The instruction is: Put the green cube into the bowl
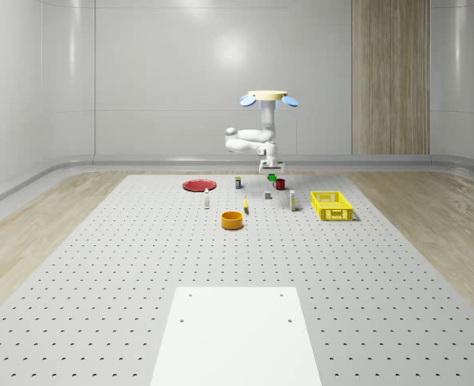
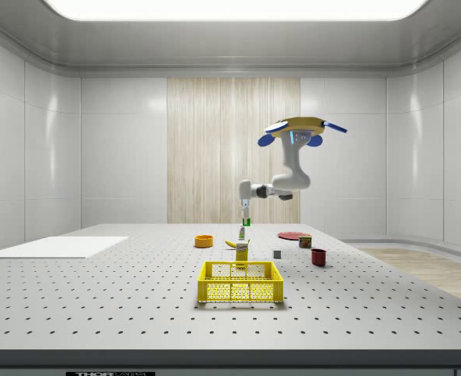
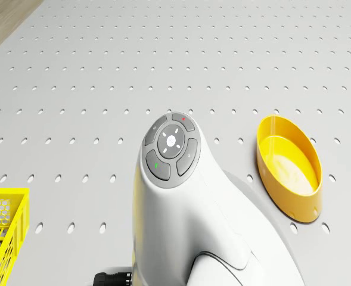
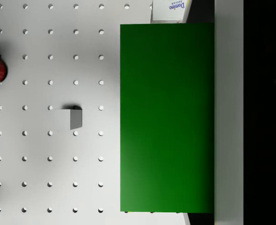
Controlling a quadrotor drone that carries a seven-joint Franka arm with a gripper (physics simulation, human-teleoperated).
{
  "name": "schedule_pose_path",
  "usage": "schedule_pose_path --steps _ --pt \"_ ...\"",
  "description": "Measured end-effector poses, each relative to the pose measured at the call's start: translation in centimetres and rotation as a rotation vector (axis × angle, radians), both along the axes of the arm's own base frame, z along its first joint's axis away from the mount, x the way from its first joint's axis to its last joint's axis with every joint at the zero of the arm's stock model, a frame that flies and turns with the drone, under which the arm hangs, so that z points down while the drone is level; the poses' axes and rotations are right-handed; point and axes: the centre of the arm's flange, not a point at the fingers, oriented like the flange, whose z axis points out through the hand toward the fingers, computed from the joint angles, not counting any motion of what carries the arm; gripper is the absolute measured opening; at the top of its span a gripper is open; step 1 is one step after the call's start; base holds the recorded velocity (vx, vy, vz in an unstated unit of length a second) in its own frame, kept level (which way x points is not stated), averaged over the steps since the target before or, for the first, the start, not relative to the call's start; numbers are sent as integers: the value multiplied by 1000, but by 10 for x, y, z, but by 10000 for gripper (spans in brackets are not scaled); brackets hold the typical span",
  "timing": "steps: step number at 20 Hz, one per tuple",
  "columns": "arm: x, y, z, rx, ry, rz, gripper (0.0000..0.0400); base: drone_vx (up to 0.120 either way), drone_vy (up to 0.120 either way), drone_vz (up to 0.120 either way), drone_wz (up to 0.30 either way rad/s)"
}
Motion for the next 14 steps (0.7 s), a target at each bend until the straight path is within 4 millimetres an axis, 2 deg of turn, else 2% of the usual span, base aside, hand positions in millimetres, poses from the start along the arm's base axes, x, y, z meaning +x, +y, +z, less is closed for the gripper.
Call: schedule_pose_path --steps 14 --pt "0 0 0 0 0 0 250 120 -120 0 0"
